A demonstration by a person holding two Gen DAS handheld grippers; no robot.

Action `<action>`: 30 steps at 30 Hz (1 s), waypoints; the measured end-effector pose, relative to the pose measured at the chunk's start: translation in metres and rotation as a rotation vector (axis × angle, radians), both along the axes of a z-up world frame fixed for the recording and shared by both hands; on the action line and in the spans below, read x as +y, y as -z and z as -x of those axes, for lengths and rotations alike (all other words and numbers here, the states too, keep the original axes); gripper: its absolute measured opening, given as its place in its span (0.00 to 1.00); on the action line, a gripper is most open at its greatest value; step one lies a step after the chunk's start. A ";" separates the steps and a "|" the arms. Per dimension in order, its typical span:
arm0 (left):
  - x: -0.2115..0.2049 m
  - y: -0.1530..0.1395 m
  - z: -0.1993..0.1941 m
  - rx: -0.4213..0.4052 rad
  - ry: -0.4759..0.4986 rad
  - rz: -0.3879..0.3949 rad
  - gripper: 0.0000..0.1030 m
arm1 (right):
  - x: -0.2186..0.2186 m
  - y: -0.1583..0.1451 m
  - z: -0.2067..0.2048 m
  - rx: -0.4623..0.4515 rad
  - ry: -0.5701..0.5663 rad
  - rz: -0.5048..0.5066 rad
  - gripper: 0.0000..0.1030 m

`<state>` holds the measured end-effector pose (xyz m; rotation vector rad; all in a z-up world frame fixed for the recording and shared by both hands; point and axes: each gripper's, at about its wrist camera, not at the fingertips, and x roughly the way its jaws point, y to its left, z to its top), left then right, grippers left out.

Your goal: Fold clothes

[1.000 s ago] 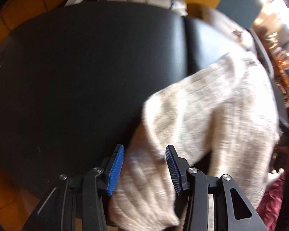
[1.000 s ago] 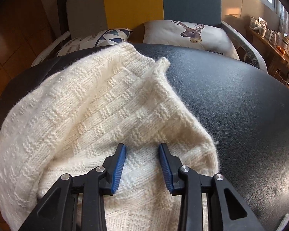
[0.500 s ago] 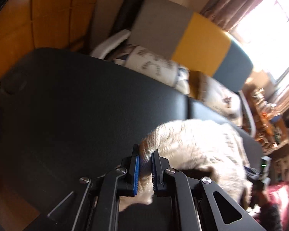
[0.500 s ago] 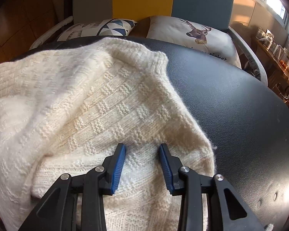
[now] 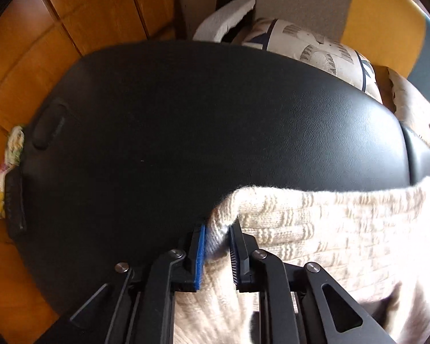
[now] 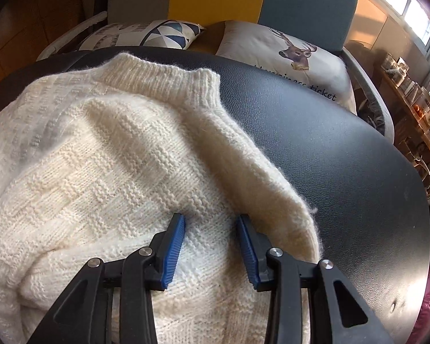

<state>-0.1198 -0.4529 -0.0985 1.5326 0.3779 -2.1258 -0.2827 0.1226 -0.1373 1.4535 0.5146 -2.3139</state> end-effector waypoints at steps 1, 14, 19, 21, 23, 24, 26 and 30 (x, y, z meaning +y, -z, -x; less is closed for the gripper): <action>-0.001 -0.007 0.000 0.002 -0.008 0.009 0.20 | -0.001 0.001 0.001 0.005 -0.004 -0.009 0.38; 0.193 -0.069 -0.079 0.299 0.375 -0.196 0.35 | 0.033 -0.045 -0.033 -0.105 -0.049 0.305 0.51; 0.290 -0.027 -0.080 0.218 0.548 -0.285 0.35 | 0.061 -0.033 -0.114 -0.343 -0.185 0.492 0.51; 0.319 -0.015 -0.079 0.191 0.591 -0.303 0.35 | 0.071 -0.021 -0.131 -0.359 -0.160 0.490 0.51; 0.344 -0.006 -0.080 0.166 0.622 -0.307 0.35 | 0.077 -0.008 -0.140 -0.372 -0.117 0.512 0.51; 0.349 -0.006 -0.084 0.158 0.624 -0.294 0.35 | 0.075 -0.004 -0.141 -0.367 -0.106 0.515 0.51; 0.351 -0.002 -0.088 0.134 0.618 -0.279 0.35 | 0.070 0.004 -0.145 -0.354 -0.086 0.518 0.53; 0.330 0.027 -0.066 0.101 0.572 -0.321 0.35 | 0.056 0.002 -0.155 -0.312 -0.078 0.503 0.30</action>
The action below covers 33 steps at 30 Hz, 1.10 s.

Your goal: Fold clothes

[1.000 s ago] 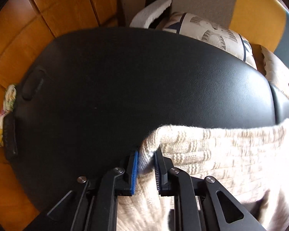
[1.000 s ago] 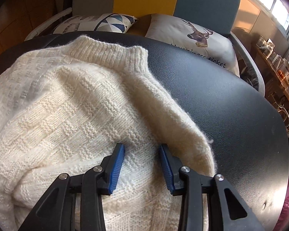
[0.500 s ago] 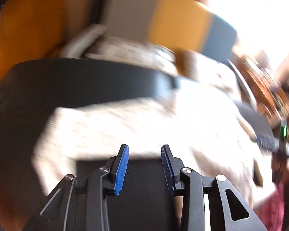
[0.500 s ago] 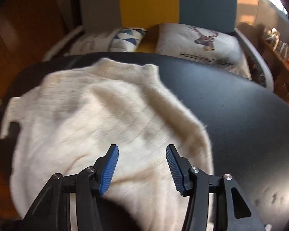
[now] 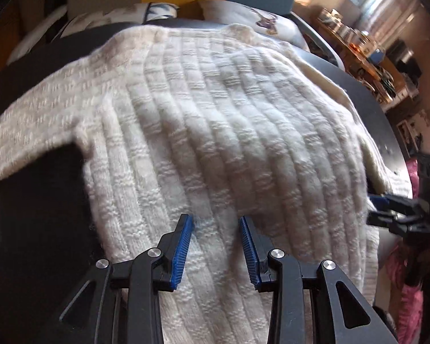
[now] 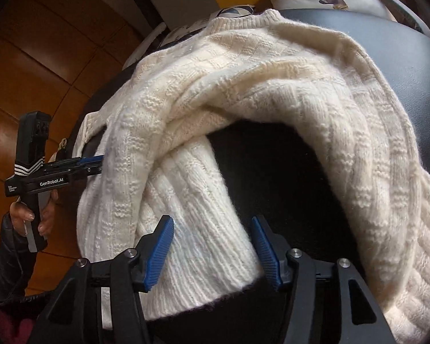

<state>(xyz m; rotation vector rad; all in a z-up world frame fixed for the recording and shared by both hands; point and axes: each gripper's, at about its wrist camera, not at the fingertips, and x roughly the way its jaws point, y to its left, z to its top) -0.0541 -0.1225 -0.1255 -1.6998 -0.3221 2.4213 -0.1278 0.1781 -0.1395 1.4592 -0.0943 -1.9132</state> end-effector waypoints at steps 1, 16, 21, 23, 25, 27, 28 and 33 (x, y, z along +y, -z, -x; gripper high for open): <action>-0.001 0.000 0.000 -0.004 0.006 -0.002 0.35 | -0.005 -0.001 -0.005 0.012 -0.010 -0.021 0.14; 0.003 0.008 0.032 -0.015 0.068 0.030 0.46 | -0.001 -0.069 -0.143 0.012 -0.170 0.271 0.12; 0.010 0.011 0.038 -0.016 0.090 0.061 0.49 | 0.069 -0.057 -0.109 0.059 0.173 0.236 0.26; 0.012 0.014 0.039 -0.013 0.098 0.070 0.52 | 0.089 -0.057 -0.093 0.113 0.310 0.117 0.27; 0.016 0.014 0.039 -0.006 0.099 0.080 0.56 | 0.096 -0.054 -0.071 0.139 0.378 0.044 0.29; 0.020 0.014 0.040 0.002 0.105 0.102 0.57 | 0.102 -0.052 -0.050 0.164 0.444 -0.028 0.30; 0.021 0.014 0.040 0.006 0.110 0.114 0.57 | 0.105 -0.051 -0.039 0.176 0.476 -0.064 0.30; 0.020 0.011 0.041 0.025 0.108 0.117 0.58 | 0.119 -0.020 0.005 0.074 0.465 -0.141 0.30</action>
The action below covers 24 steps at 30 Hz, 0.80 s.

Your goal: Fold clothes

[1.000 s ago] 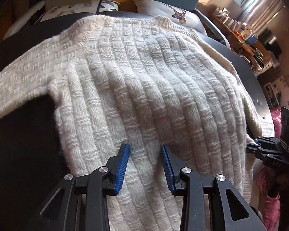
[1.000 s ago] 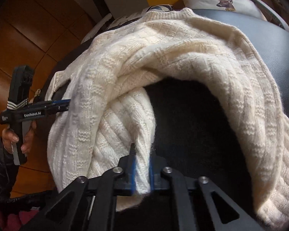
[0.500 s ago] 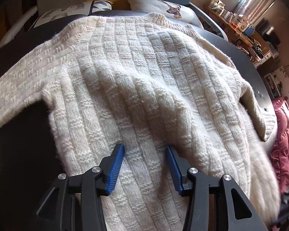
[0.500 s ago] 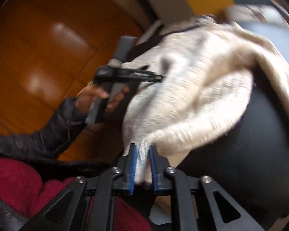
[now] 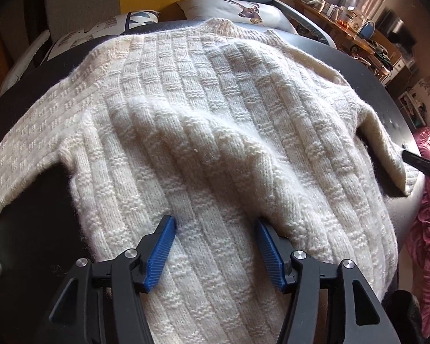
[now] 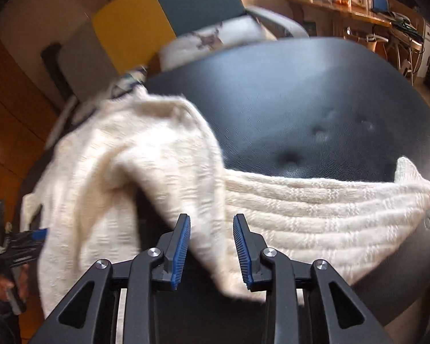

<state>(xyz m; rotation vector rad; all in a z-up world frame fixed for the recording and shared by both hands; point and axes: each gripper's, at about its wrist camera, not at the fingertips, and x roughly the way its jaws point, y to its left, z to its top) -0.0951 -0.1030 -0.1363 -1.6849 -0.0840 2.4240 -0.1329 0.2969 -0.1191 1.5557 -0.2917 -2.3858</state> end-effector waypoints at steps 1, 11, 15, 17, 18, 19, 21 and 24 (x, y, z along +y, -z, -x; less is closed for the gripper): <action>-0.004 -0.003 0.000 0.003 -0.011 -0.008 0.57 | 0.003 0.002 -0.002 -0.009 -0.023 0.017 0.30; -0.021 -0.051 0.012 0.123 -0.109 -0.072 0.57 | 0.167 -0.015 -0.082 0.075 0.244 -0.159 0.30; 0.002 -0.073 0.019 0.185 -0.124 -0.123 0.57 | 0.189 -0.007 -0.083 0.116 0.215 -0.249 0.30; 0.017 -0.077 0.020 0.192 -0.110 -0.126 0.57 | 0.186 -0.003 -0.075 0.131 0.144 -0.304 0.30; 0.025 -0.076 0.021 0.190 -0.097 -0.122 0.57 | 0.178 0.000 -0.069 0.138 0.076 -0.353 0.30; 0.033 -0.074 0.021 0.181 -0.082 -0.109 0.57 | 0.169 0.004 -0.063 0.145 0.005 -0.404 0.30; 0.046 -0.070 0.024 0.171 -0.063 -0.079 0.57 | 0.156 0.008 -0.058 0.154 -0.119 -0.518 0.30; 0.057 -0.062 0.029 0.145 -0.063 -0.060 0.57 | 0.141 0.011 -0.054 0.200 -0.268 -0.713 0.30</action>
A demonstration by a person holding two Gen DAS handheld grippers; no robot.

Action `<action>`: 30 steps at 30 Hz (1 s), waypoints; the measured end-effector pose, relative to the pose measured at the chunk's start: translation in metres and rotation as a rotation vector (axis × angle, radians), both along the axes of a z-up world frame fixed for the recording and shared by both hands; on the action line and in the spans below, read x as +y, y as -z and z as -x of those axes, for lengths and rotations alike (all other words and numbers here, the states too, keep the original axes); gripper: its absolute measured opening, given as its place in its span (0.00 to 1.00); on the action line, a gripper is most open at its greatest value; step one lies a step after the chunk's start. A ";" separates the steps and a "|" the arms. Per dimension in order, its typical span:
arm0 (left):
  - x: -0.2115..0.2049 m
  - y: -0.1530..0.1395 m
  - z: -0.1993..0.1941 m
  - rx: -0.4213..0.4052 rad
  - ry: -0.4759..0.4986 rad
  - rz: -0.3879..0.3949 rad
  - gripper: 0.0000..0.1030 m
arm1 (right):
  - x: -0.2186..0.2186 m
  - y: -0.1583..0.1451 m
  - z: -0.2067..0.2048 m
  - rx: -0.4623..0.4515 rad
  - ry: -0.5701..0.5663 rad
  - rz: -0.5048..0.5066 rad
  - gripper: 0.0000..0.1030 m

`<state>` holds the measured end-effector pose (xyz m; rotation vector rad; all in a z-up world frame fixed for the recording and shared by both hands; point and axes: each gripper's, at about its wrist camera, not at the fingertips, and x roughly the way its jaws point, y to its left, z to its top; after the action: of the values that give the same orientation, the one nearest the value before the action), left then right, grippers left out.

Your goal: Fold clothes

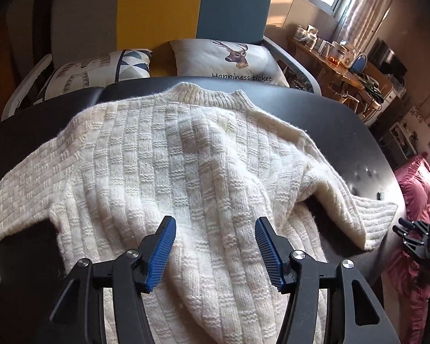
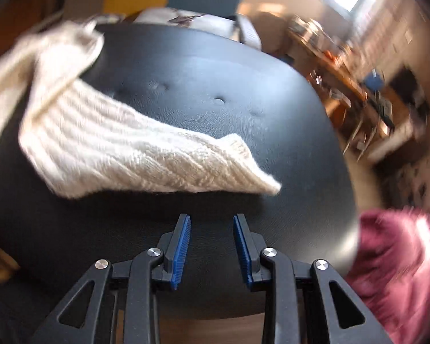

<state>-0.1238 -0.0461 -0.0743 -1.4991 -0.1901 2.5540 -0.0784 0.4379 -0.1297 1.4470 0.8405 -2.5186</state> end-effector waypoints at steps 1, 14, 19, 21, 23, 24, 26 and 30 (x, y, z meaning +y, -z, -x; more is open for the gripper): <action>0.003 0.003 0.002 -0.009 -0.009 0.003 0.57 | -0.005 -0.001 0.000 0.023 -0.047 -0.071 0.30; 0.029 0.028 0.005 -0.098 -0.026 0.010 0.57 | -0.047 0.038 0.017 -0.062 -0.548 -0.407 0.40; 0.027 0.033 0.003 -0.105 -0.018 -0.030 0.57 | -0.049 0.034 0.025 -0.163 -0.483 -0.351 0.14; 0.025 0.034 0.000 -0.102 -0.013 -0.052 0.57 | -0.045 0.022 0.032 -0.225 -0.407 -0.227 0.13; 0.023 0.032 -0.003 -0.091 -0.002 -0.064 0.57 | -0.042 0.004 0.036 -0.293 -0.333 -0.078 0.13; 0.023 0.031 -0.004 -0.084 0.004 -0.071 0.57 | -0.038 -0.007 0.037 -0.326 -0.302 0.004 0.13; 0.019 0.029 -0.007 -0.078 0.017 -0.093 0.57 | -0.027 -0.032 0.037 -0.388 -0.247 0.194 0.13; 0.014 0.027 -0.010 -0.069 0.034 -0.124 0.57 | 0.014 -0.085 0.041 -0.404 -0.112 0.660 0.12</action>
<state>-0.1133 -0.0322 -0.1017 -1.5317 -0.3237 2.4181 -0.1191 0.4521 -0.0443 1.5105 0.0100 -2.0109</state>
